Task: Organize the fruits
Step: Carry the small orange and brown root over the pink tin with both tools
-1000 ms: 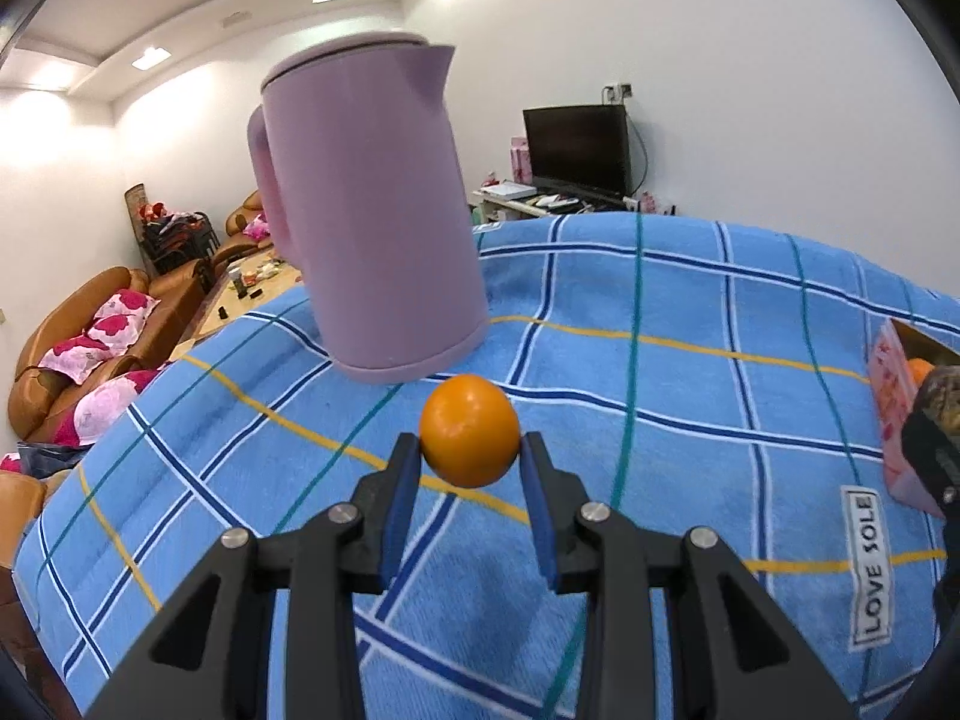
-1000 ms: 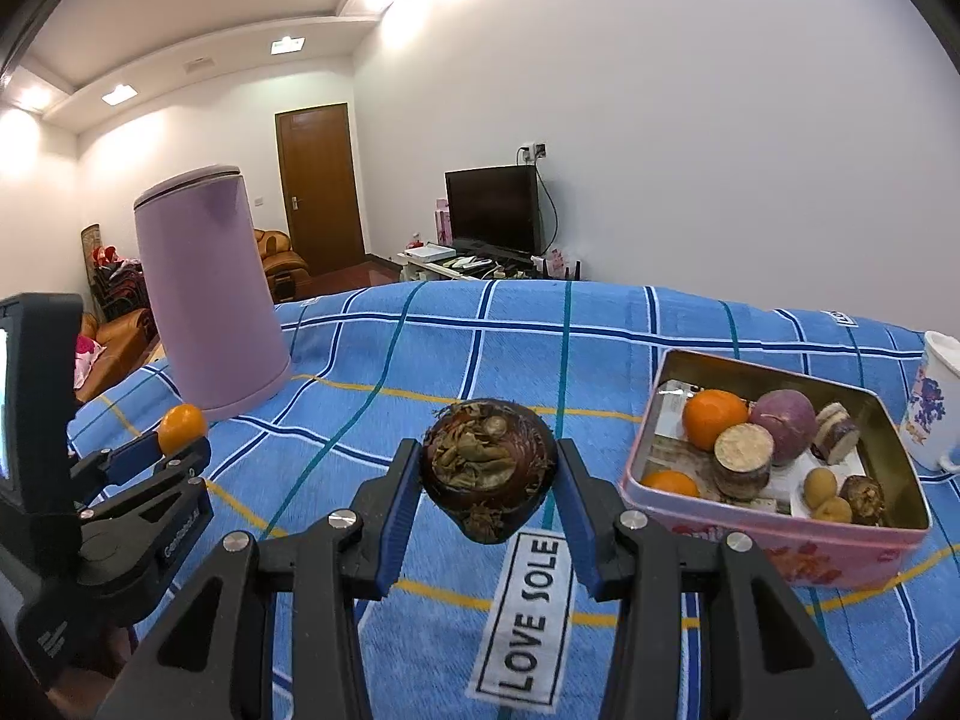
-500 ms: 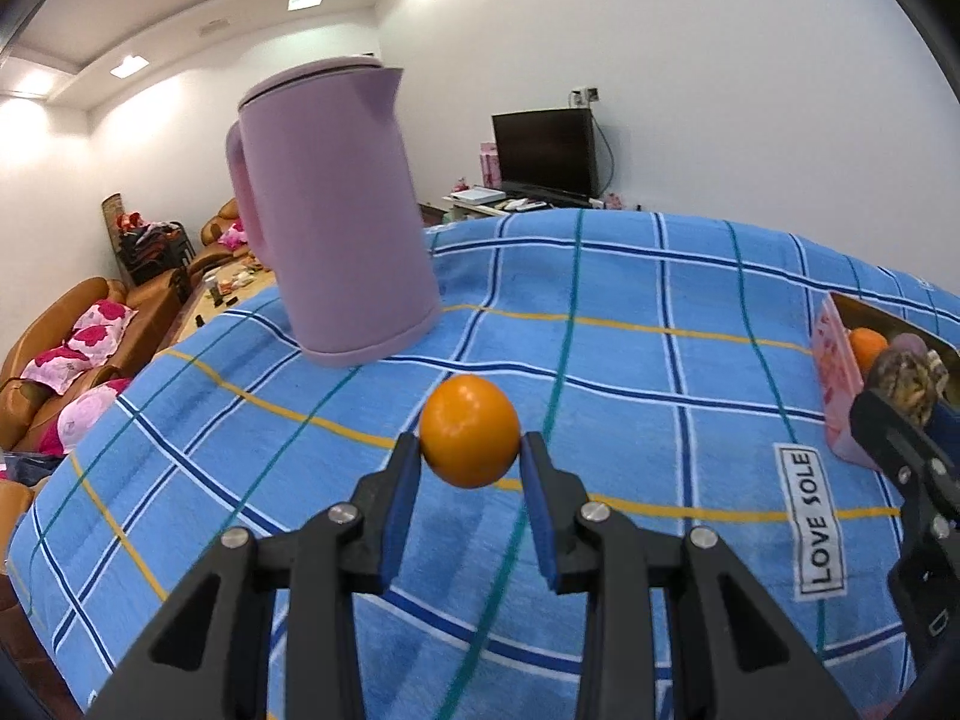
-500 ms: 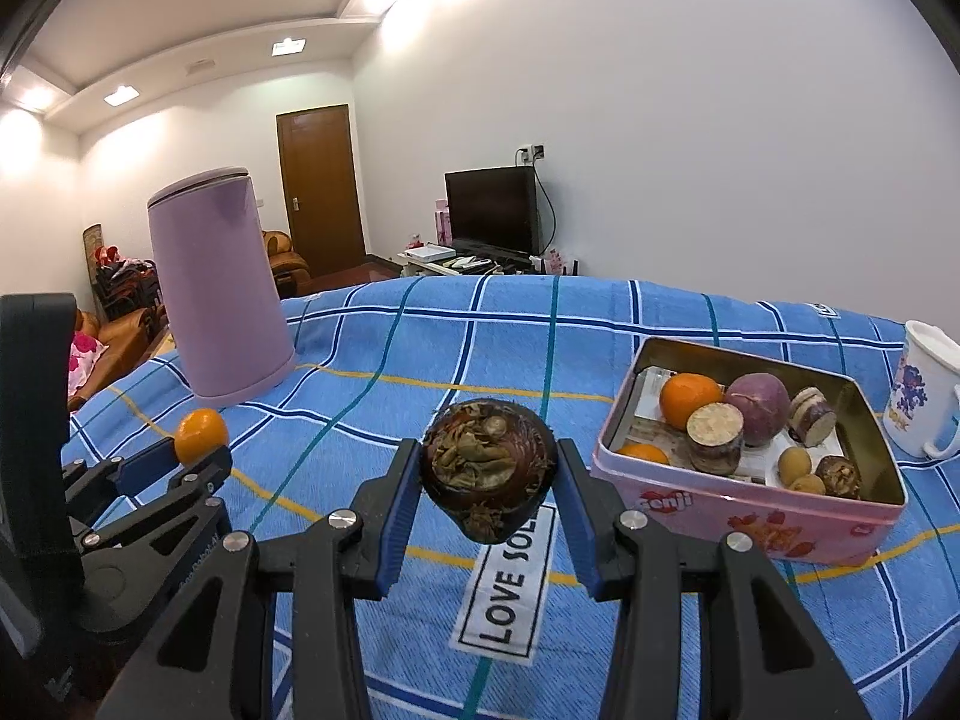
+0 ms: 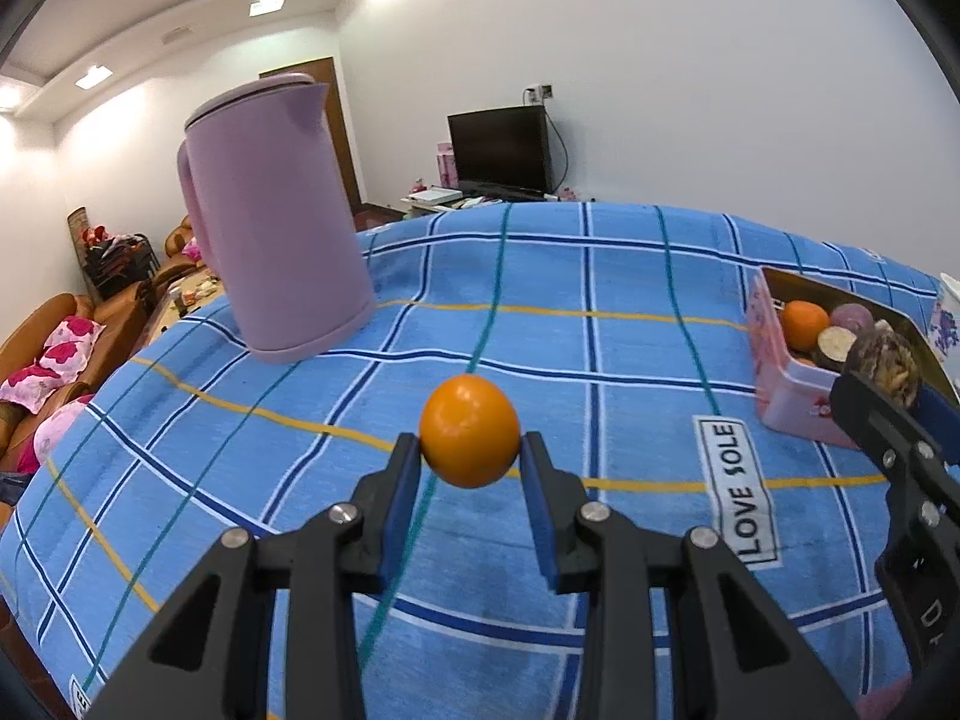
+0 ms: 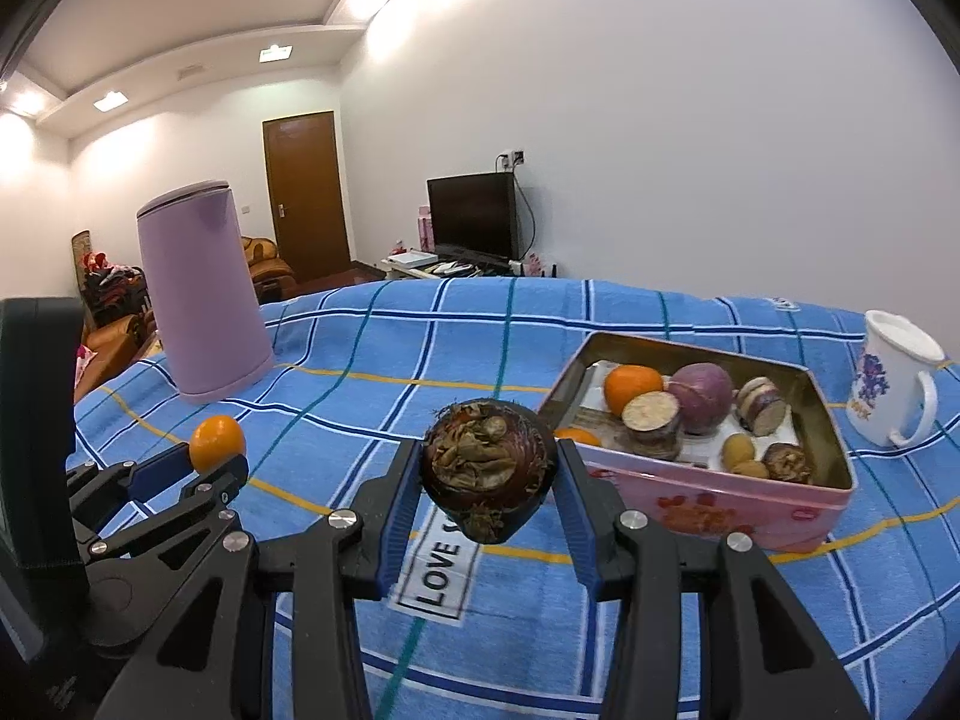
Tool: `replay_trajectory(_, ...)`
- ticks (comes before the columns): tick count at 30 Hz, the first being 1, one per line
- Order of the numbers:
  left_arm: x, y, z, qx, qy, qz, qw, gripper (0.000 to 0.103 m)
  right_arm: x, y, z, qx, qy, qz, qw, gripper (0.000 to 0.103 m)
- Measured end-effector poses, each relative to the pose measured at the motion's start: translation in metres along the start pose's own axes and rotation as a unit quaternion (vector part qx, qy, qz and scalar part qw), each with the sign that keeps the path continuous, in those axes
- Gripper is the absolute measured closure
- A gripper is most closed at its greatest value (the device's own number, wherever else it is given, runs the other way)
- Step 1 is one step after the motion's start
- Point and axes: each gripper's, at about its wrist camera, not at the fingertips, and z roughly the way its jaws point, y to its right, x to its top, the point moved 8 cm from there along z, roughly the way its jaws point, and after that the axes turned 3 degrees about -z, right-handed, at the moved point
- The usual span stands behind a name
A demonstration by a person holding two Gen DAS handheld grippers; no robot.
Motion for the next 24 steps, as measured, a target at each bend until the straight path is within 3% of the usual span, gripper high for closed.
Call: replay_trajectory(24, -0.010, 0.074, -0.025, -0.047, 0.001, 0.047, 0.9978, 0.067, -0.010, 0.055, -0.030, -0.031, 0.008, 0.002, 0.999, 0.057)
